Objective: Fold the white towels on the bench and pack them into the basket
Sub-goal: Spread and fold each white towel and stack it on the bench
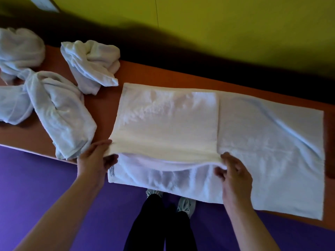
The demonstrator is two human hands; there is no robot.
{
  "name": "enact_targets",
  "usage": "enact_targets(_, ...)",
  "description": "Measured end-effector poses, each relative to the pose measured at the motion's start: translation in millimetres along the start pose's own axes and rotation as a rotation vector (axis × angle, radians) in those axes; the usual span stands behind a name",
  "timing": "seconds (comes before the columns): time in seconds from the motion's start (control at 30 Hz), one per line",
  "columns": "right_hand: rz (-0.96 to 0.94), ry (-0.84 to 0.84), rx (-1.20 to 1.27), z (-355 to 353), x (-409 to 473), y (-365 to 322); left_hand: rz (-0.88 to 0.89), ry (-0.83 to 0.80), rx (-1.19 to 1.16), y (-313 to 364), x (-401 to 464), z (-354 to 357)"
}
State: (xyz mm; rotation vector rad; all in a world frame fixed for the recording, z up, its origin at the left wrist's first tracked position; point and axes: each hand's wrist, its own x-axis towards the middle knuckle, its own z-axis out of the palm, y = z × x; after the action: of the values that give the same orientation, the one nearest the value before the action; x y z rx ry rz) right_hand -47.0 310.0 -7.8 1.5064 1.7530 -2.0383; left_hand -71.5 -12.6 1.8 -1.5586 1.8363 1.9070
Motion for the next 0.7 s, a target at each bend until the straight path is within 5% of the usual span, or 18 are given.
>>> enact_targets(0.1, 0.096, -0.141, 0.19, 15.9, 20.9, -27.6, -0.113, -0.096, -0.191, 28.5, 15.3, 20.9)
enact_targets(0.2, -0.099, -0.153, -0.068, 40.5, 45.8, -46.2, -0.06, -0.244, -0.162, 48.4, 36.4, 44.1)
enact_targets(0.33, -0.326, -0.078, -0.256, 79.6, 79.8, -68.9, 0.128, -0.132, 0.059, 67.0, 66.0, 80.7)
enact_targets(0.57, -0.378, -0.008, -0.389, 113.9, 134.8, -77.0, 0.173, -0.059, 0.204, 77.8, 122.3, 118.5)
enact_targets(0.63, -0.379, 0.035, -0.423, 114.7, 141.0, -71.6, 0.29, -0.109, 0.309, 71.8, 119.5, 120.3)
enact_targets(0.7, -0.41, 0.098, -0.556, 108.1, 137.3, -65.6, 0.606, -0.164, 0.599, 59.6, 103.3, 116.7)
